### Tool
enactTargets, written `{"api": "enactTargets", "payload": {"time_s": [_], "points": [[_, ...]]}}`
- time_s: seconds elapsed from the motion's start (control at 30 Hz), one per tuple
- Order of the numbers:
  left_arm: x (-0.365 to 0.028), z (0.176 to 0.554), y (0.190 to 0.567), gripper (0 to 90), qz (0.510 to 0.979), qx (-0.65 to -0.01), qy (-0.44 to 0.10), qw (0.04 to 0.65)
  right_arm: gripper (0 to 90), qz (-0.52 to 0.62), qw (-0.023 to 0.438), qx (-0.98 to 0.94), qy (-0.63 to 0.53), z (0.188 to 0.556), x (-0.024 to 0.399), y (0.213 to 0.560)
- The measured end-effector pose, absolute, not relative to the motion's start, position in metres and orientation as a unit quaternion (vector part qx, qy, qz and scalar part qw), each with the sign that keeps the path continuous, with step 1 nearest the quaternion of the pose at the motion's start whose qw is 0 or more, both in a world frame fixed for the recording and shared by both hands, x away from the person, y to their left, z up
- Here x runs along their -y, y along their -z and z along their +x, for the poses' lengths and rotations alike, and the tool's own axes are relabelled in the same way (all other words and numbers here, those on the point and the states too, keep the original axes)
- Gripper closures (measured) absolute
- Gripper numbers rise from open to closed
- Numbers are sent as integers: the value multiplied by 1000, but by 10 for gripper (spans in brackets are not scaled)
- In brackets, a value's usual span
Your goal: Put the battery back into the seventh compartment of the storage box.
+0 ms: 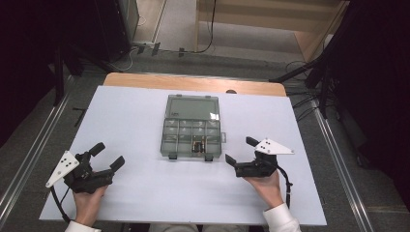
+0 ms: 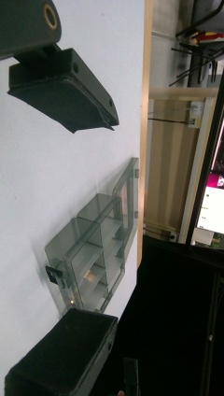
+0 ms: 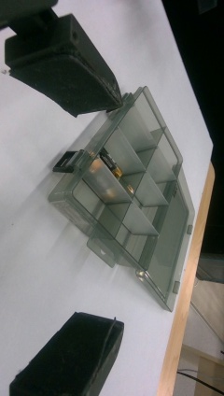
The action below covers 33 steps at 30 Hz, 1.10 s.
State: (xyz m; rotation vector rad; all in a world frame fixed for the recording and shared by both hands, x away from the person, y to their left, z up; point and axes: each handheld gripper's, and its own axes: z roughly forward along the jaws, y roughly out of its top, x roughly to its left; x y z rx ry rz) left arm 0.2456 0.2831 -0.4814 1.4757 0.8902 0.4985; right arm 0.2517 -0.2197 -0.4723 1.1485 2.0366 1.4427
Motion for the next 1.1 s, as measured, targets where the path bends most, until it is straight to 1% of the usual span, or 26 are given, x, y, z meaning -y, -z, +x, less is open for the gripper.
{"api": "enactTargets", "payload": {"time_s": [0.13,0.47,0.87,1.1], "points": [[-284,246,481,56,642,-388,-217,624,0,412,198,-714,-531,246,231,473],[-284,246,482,56,643,-388,-215,624,0,421,220,-700,-534,237,253,479],[-284,246,482,56,643,-389,-215,623,1,432,247,-675,-545,212,287,483],[-283,246,482,56,645,-388,-215,623,4,430,239,-673,-553,200,299,488]]}}
